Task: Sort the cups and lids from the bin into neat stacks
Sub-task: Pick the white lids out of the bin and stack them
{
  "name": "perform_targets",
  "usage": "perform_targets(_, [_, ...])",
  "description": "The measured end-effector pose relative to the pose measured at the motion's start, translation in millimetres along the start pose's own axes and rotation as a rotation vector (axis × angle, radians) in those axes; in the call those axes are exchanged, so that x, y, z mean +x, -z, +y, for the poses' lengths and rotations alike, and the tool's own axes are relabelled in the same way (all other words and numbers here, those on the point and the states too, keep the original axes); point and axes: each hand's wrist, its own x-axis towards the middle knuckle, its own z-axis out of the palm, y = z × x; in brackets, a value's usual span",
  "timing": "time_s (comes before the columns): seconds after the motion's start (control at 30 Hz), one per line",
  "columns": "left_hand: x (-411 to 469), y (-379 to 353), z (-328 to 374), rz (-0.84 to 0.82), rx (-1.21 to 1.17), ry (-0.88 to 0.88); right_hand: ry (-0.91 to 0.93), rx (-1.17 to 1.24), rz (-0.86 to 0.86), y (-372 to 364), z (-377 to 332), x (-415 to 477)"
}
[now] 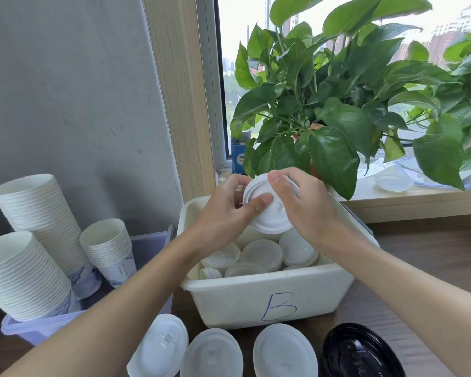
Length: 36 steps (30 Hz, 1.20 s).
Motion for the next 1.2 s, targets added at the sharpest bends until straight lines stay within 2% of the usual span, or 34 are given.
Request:
perform_targets(0.3, [-0.3, 2.3, -1.4, 0.024, 0.019, -0.067, 0.067, -0.109, -0.021, -1.4, -1.6, -0.8])
perform_targets(0.47, [1.7, 0.8, -1.3, 0.025, 0.083, -0.083, 0.078, -0.039, -0.031, -0.7, 1.2, 0.1])
perform_targets(0.63, [3.3, 2.3, -4.5, 0.061, 0.131, -0.076, 0.097, -0.077, -0.124, -3.7, 5.7, -0.3])
perform_targets(0.73, [3.4, 0.5, -3.6, 0.032, 0.128, -0.016, 0.100, -0.049, -0.090, -3.2, 3.9, -0.2])
perform_targets(0.9, [2.7, 0.4, -1.5, -0.030, 0.088, -0.036, 0.051, -0.020, -0.027, -1.4, 3.8, 0.0])
perform_targets(1.2, [2.6, 3.1, -4.9, -0.040, 0.119, -0.097, 0.053, -0.119, -0.096, -2.6, 2.4, 0.2])
